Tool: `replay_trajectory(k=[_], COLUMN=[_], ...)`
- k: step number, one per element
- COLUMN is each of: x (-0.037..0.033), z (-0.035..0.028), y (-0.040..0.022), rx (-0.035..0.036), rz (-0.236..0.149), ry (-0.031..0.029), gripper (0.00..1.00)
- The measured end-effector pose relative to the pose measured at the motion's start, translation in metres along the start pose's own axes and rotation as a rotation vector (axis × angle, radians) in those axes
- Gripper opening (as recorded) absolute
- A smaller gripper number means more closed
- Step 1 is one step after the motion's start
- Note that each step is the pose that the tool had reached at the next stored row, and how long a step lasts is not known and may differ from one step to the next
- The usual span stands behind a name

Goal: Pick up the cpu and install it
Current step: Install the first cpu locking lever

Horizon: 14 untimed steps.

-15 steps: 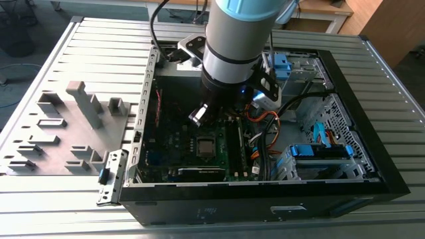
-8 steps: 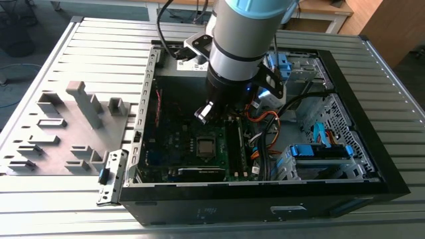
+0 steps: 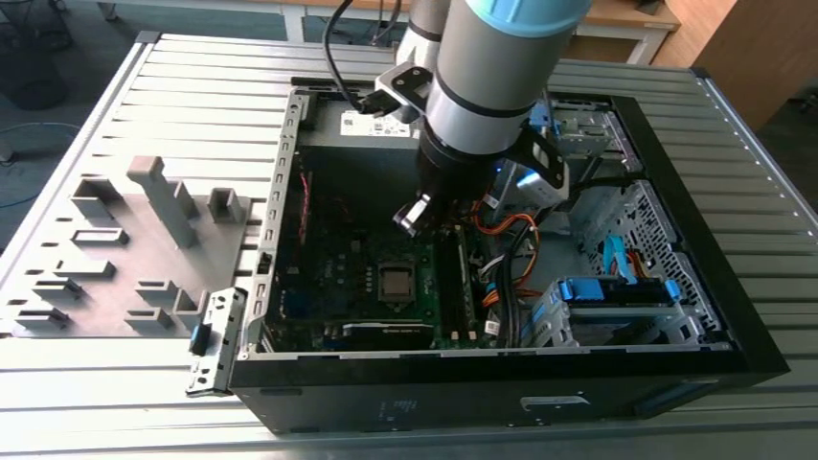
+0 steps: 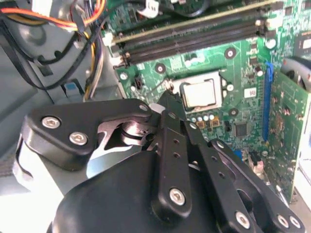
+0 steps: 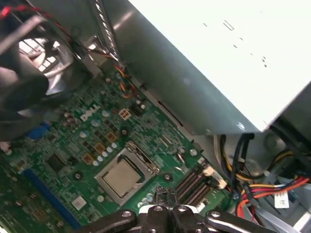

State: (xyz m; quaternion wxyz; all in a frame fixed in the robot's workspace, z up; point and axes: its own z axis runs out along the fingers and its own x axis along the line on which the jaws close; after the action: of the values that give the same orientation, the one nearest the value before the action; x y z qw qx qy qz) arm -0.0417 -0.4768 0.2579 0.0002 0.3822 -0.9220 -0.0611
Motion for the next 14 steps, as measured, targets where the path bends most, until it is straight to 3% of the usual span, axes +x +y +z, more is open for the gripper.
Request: replay_trajectory(k=[3,14], x=[-0.0049,-0.0164], z=[0.0002,0.0046], y=[-0.0032,-0.001], rx=[-0.0001,0.0], rz=[0.0,0.0], ry=[-0.0001,-0.0001], gripper=[0.11,0.11])
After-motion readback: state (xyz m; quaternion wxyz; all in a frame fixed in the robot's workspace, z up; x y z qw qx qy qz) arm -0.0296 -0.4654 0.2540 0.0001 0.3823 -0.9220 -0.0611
